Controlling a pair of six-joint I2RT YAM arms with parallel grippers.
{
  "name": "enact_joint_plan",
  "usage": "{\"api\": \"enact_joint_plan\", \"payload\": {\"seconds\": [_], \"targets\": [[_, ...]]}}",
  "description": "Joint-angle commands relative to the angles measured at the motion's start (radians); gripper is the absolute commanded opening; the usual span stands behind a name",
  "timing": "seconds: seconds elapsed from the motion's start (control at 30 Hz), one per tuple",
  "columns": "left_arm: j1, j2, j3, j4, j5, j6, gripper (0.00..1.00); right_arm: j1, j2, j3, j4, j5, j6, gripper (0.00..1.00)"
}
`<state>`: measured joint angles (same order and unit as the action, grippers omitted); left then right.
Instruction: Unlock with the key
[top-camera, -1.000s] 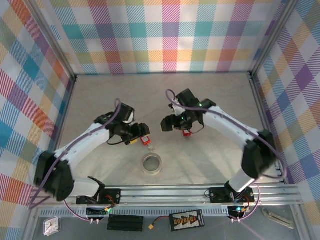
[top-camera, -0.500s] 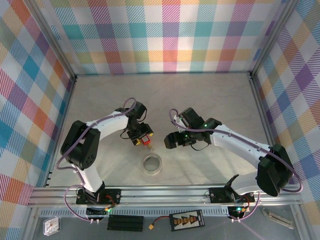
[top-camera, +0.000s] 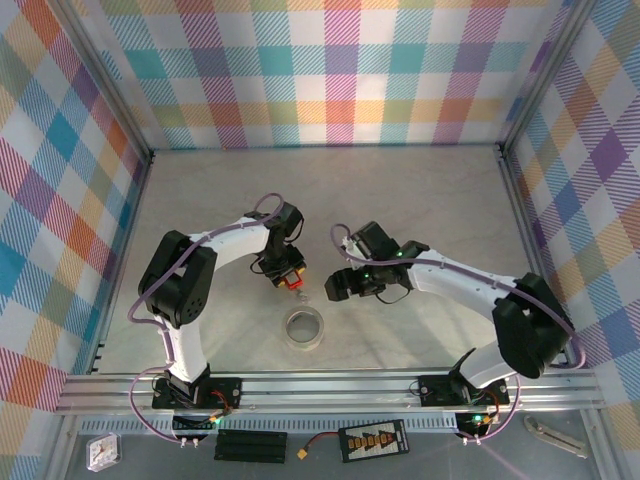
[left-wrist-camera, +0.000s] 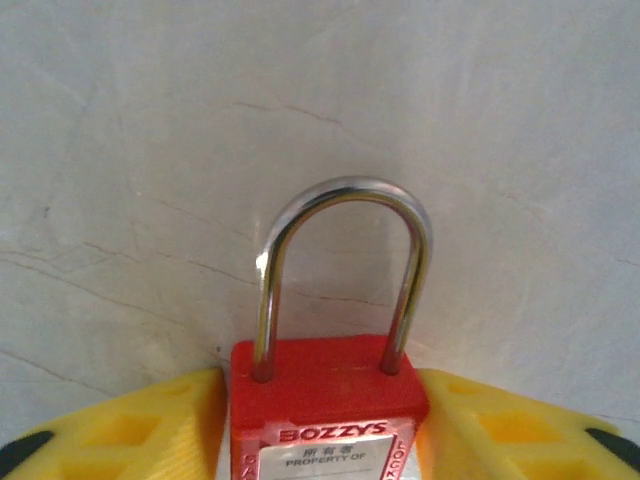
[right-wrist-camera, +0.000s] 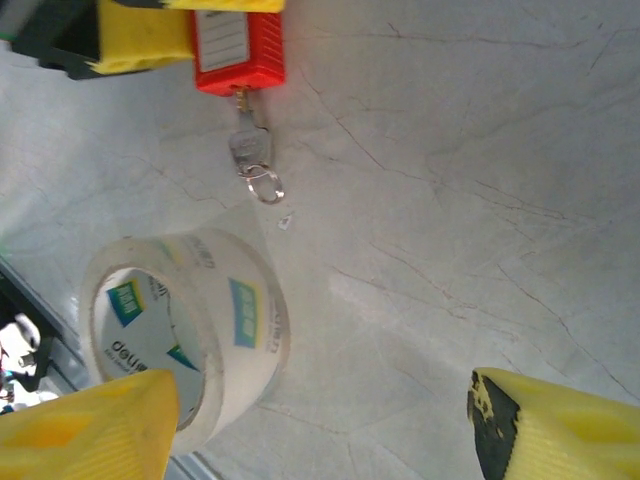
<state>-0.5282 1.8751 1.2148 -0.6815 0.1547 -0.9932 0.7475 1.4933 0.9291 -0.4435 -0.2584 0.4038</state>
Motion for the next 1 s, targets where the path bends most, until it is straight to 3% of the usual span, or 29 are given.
{"api": "enact_joint_plan", "payload": {"seconds": [0.0, 0.3, 0.43, 0.67, 0.97], "targets": [[-0.03, 0.059, -0.005, 0.045, 0.075, -0.041, 0.44, 0.007, 0.064, -0.017, 0.053, -0.024, -0.001, 0.73], [-0.035, 0.019, -0.059, 0.144, 0.106, -0.098, 0.32, 0.007, 0.151, -0.004, 0.162, -0.056, 0.024, 0.73], [-0.024, -0.072, -0.129, 0.274, 0.113, -0.168, 0.26, -0.002, 0.151, -0.006, 0.188, -0.083, 0.052, 0.73], [-0.01, -0.266, -0.288, 0.586, 0.108, -0.388, 0.18, -0.094, 0.084, -0.113, 0.539, -0.278, 0.255, 0.72], [0.013, -0.395, -0.298, 0.576, 0.088, -0.418, 0.05, -0.138, 0.082, -0.113, 0.621, -0.33, 0.28, 0.56]]}}
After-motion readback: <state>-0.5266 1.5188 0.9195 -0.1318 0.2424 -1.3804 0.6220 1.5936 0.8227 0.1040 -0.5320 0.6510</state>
